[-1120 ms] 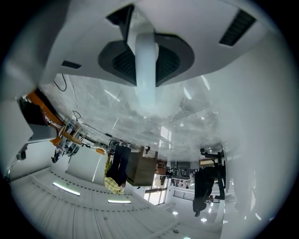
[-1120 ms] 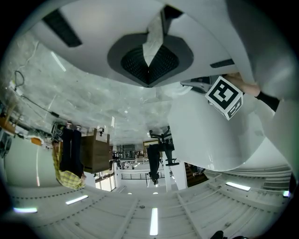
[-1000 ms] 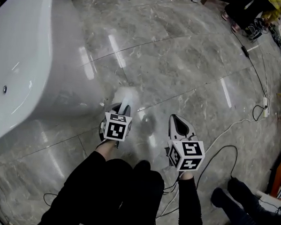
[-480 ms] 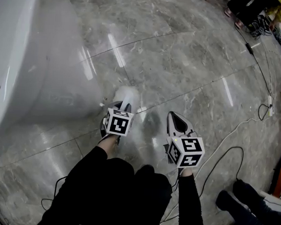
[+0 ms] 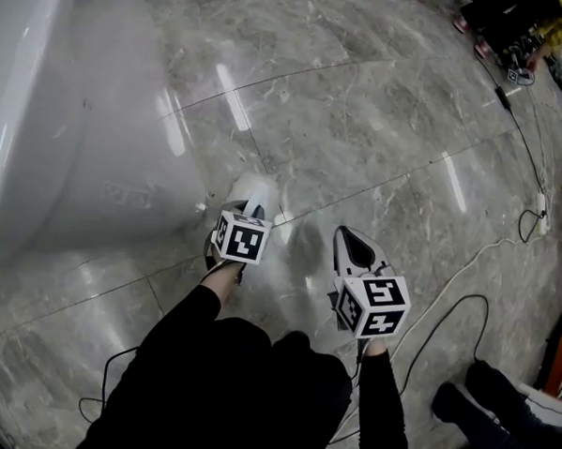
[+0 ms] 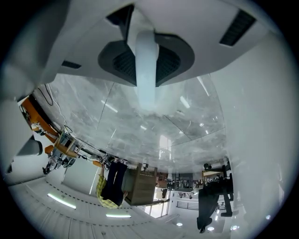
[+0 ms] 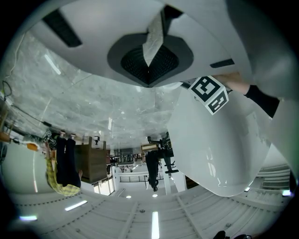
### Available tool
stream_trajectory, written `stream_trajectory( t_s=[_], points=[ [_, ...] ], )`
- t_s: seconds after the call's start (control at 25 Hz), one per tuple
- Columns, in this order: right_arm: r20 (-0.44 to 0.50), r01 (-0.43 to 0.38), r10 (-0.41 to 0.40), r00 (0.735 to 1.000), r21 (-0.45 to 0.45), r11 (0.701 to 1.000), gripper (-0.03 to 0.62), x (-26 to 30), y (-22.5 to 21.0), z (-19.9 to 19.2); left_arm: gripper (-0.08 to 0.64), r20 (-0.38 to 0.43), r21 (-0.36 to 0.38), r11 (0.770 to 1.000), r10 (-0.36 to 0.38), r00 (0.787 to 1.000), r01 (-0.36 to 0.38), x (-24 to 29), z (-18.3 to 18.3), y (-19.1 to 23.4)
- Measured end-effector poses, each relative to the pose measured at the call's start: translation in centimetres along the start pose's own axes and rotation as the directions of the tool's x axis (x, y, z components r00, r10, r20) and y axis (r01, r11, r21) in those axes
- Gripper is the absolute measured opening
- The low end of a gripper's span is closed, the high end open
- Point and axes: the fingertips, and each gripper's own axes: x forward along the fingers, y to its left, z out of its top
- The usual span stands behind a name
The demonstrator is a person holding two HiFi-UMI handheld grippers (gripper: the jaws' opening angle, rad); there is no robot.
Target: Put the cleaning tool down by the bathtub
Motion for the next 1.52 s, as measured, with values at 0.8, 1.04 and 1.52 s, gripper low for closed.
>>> stream_trajectory(
  t_s=[0.8,1.04,1.52],
  points=[
    [-0.015,0.017,-0.018,1.000,-0.040,0.999,0.000,-0.4,0.3,-0.1,0.135,0.021,0.011,0.998,-0.055,0.998,0.054,-0.4,0.3,-1.1],
    [-0.009,0.016,-0.016,1.000,-0.036,0.999,0.000,-0.2,0.4,0.3,0.147,0.072,0.012,0.994,-0.112,0.991,0.111,-2.7,2.1,-1.8],
    [0.008,0.005,-0.005,1.000,-0.055,0.998,0.000,0.0,2.0,1.4,0.095,0.209,0.123,0.974,-0.214,0.954,0.192,-9.9,6.2,-1.4]
  ],
)
